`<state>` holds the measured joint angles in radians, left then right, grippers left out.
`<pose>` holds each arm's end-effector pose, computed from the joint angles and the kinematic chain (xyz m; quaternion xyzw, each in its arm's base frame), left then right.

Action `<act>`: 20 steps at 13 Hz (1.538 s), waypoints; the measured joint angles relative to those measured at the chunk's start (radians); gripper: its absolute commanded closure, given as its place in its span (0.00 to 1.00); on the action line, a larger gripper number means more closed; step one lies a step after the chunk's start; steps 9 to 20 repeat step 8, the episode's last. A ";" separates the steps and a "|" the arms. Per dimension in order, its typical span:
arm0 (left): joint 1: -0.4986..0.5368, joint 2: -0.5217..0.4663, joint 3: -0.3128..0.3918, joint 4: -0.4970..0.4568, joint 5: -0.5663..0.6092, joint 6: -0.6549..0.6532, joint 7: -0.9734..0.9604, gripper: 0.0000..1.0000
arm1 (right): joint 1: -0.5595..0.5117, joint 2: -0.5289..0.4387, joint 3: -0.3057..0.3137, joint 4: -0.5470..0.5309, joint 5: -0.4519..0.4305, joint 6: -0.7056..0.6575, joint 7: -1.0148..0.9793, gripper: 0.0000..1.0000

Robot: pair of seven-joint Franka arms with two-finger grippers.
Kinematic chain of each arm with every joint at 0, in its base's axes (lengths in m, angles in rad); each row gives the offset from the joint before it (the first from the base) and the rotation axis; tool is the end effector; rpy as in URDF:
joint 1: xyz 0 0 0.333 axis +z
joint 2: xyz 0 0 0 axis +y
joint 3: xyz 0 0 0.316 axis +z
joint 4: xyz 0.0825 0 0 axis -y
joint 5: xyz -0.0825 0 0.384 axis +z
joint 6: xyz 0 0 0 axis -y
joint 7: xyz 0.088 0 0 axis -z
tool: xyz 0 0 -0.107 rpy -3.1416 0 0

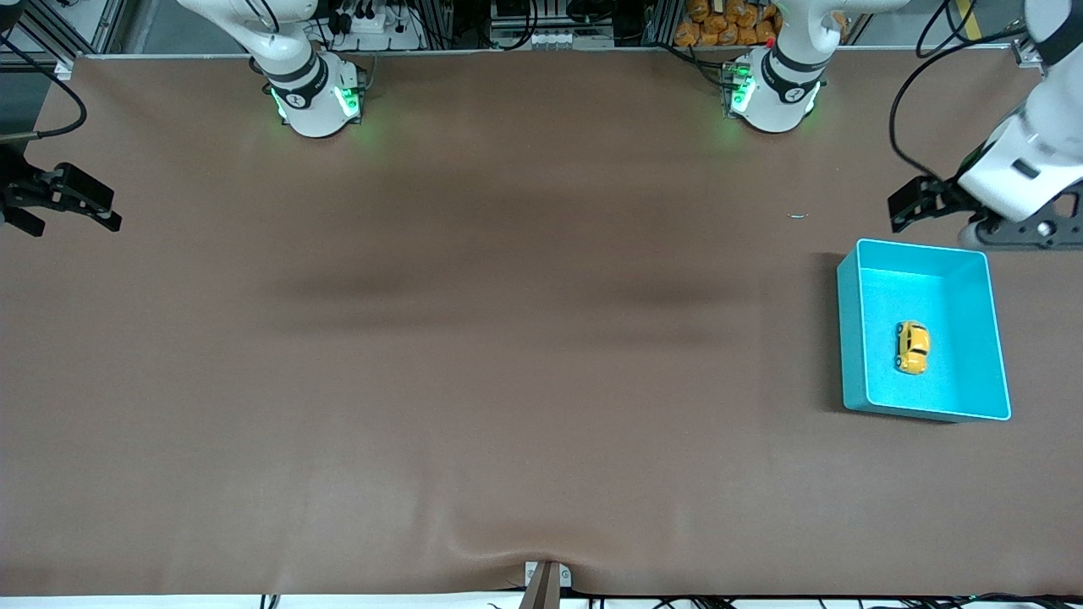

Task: Wind and store yellow beetle car

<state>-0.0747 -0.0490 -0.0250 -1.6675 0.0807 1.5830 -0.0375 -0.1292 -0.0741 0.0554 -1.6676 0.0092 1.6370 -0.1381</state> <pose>0.5367 -0.0454 0.6070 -0.9985 0.0322 0.0149 0.0420 0.5359 -0.0376 0.6249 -0.9993 -0.0319 -0.0218 0.0002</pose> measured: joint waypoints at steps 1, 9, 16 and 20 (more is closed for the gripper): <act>0.000 -0.001 0.003 0.023 -0.001 -0.014 0.005 0.00 | 0.000 0.000 0.000 0.000 0.000 0.000 0.000 0.00; -0.004 0.001 0.004 0.049 -0.054 -0.026 0.007 0.00 | 0.000 0.000 0.000 0.000 0.000 0.000 0.000 0.00; -0.004 0.001 0.004 0.049 -0.054 -0.026 0.007 0.00 | 0.000 0.000 0.000 0.000 0.000 0.000 0.000 0.00; -0.004 0.001 0.004 0.049 -0.054 -0.026 0.007 0.00 | 0.000 0.000 0.000 0.000 0.000 0.000 0.000 0.00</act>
